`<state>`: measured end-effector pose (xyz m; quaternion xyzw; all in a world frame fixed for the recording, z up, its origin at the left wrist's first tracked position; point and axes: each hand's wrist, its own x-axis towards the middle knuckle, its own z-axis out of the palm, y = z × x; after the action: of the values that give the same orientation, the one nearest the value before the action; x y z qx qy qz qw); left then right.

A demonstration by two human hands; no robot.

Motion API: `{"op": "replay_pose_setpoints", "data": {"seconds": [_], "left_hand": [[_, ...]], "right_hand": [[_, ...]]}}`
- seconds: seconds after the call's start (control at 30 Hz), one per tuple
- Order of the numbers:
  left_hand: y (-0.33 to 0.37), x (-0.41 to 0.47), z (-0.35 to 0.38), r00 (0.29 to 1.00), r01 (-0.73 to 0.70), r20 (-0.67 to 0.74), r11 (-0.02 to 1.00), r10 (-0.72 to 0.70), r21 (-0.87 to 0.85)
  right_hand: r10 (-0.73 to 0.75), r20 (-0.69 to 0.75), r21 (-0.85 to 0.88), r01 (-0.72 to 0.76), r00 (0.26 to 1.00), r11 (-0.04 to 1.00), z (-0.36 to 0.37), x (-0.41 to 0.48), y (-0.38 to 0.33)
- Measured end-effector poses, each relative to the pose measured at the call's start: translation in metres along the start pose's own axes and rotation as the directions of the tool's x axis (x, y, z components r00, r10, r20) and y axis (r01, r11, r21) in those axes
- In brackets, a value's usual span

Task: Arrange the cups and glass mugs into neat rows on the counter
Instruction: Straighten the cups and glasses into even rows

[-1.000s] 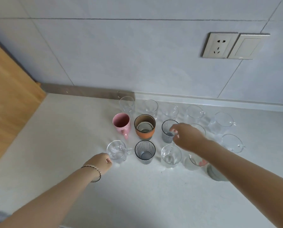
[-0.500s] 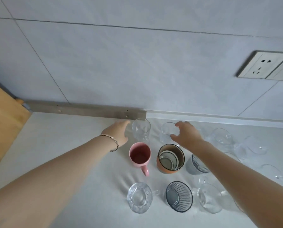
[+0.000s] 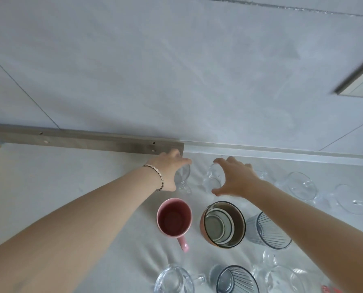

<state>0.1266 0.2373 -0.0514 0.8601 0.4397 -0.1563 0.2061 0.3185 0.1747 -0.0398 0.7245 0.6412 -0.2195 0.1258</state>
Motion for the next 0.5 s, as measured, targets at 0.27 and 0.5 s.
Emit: {"op": "replay_pose_setpoints", "data": {"seconds": [0.27,0.5], "left_hand": [[0.020,-0.005,0.004,0.939,0.339,-0.032,0.939,-0.341,-0.060],[0.024,-0.007,0.005,0.946,0.324,-0.018,0.945,-0.325,-0.031]], "right_hand": [[-0.215,-0.029,0.097,0.217,0.976,0.971,0.003,0.004,0.013],[-0.234,-0.041,0.154,0.238,0.971,0.959,0.006,0.004,0.015]]}}
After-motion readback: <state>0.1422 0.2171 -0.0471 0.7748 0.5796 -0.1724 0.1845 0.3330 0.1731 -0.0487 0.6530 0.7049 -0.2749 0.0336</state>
